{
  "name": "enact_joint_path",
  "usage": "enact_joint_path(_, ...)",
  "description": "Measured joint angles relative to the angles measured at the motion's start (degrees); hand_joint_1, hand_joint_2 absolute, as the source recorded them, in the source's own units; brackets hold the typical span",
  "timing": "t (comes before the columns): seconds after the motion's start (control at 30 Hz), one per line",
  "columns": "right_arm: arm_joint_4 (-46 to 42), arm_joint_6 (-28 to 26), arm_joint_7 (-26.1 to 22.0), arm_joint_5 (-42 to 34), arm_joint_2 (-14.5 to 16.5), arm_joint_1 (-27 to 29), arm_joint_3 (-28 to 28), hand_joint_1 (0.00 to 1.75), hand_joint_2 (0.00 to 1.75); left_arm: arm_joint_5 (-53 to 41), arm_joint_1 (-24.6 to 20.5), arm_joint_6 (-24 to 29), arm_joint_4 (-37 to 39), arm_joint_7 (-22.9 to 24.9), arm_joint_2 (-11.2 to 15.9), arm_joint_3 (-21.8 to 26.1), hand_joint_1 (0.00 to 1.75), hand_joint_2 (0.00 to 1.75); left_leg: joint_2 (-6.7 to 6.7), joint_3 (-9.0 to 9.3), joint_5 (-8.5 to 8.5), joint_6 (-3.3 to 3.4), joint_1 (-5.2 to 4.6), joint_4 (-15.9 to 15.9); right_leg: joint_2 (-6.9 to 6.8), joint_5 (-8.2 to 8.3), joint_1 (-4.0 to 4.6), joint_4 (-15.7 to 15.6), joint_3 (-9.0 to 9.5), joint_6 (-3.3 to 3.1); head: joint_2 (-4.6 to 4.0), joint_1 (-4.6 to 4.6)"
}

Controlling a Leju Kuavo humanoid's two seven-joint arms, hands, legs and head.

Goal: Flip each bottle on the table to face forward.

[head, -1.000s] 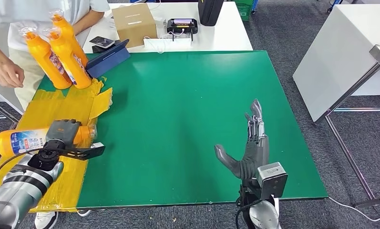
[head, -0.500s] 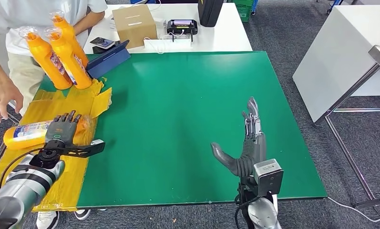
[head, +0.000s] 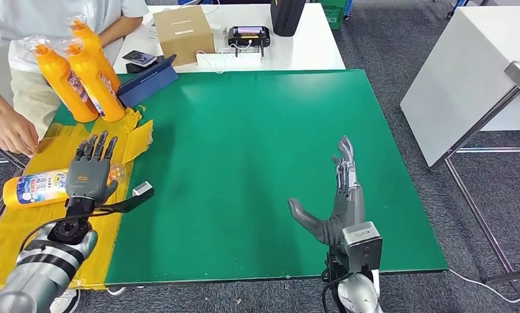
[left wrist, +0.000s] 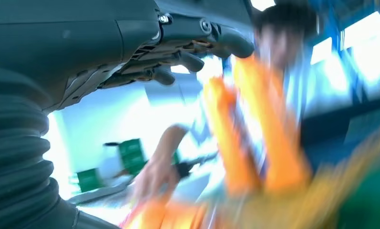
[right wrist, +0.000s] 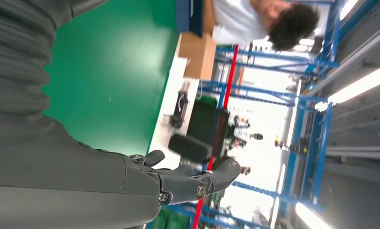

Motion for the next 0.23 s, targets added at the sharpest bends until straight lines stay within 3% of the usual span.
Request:
enact_joint_path(0.07,-0.45,-1.66,-0.80,0.86,-0.33,1.42,0.03,0.00,1.75,4.82,5.22,1.06,-12.05,-9.17,-2.83,3.05,0.00,1.75,-0.06,-0.04,-0.05,0.05,-0.08,0.00,-0.03,-0.04,-0.08,-0.01,-0.02,0.02,0.00,0.01)
enact_joint_path(0.17,-1.69,-3.24,-1.37,1.89,-0.85,3.63,0.11,0.00,1.75,18.86,12.62,1.34,-26.50,-27.89,-9.57,7.69,0.00,1.75,-0.04,-0.08,-0.25,0.14,-0.21,-0.01,-0.03,-0.09,-0.17,-0.02,0.01,0.02,0.00,0.04)
enact_joint_path(0.23,-2.35,-3.68,-1.40,2.22,-1.11,4.72,0.16,0.00,1.75,26.26,16.10,1.36,-31.94,-33.05,-12.35,8.65,0.00,1.75,0.09,-0.06,-0.37,0.13,-0.26,-0.01,0.08,-0.09,-0.22,-0.03,-0.02,0.02,0.00,0.04)
